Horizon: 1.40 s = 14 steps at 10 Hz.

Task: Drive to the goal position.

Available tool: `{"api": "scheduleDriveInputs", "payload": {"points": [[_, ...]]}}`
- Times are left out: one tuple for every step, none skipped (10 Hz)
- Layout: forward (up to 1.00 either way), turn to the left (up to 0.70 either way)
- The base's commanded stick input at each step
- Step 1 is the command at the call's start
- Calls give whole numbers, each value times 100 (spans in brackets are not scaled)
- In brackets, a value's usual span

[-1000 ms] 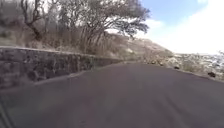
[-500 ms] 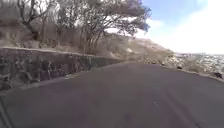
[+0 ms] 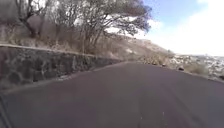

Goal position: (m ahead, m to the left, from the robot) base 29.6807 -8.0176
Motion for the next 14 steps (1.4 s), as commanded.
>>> {"api": "scheduleDriveInputs", "payload": {"points": [[70, 0], [70, 0], [70, 0], [70, 0], [70, 0], [70, 0], [70, 0], [70, 0], [70, 0], [70, 0], [70, 0], [70, 0], [70, 0], [70, 0]]}}
